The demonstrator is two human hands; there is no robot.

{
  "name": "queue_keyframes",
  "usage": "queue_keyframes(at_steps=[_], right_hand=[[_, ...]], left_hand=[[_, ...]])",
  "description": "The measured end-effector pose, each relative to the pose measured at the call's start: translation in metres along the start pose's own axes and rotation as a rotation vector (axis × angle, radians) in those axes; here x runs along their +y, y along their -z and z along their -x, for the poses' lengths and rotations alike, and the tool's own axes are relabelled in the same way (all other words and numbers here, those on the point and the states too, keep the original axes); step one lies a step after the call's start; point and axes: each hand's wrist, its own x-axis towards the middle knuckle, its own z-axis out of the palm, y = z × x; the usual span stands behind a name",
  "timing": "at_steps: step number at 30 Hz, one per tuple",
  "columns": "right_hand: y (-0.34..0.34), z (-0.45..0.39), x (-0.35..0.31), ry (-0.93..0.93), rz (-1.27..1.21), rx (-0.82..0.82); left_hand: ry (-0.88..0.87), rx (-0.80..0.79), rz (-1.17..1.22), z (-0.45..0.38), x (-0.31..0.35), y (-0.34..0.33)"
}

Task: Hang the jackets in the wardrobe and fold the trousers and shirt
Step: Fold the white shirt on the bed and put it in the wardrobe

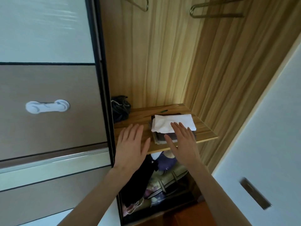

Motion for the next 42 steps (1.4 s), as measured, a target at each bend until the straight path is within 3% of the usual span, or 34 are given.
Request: queue_keyframes(at_steps=[7, 17, 25, 32, 36, 42], right_hand=[[0.027, 0.026, -0.037, 0.030, 0.035, -0.004], [0.031, 0.024, -0.098, 0.113, -0.147, -0.019], [0.023, 0.005, -0.223, 0.225, -0.313, -0.065], [0.004, -0.014, -0.329, 0.375, -0.386, 0.004], [-0.013, -0.033, -0.377, 0.416, -0.267, 0.092], [-0.042, -0.061, -0.401, 0.332, -0.051, 0.213]], left_hand=[[0.048, 0.037, -0.029, 0.033, -0.014, 0.043], [0.174, 0.081, -0.180, 0.085, -0.042, 0.095], [0.360, 0.139, -0.350, 0.118, -0.125, 0.170], [0.372, 0.256, -0.368, 0.108, -0.193, 0.198], [0.335, 0.295, -0.364, 0.089, -0.233, 0.208], [0.227, 0.236, -0.388, 0.067, -0.275, 0.205]])
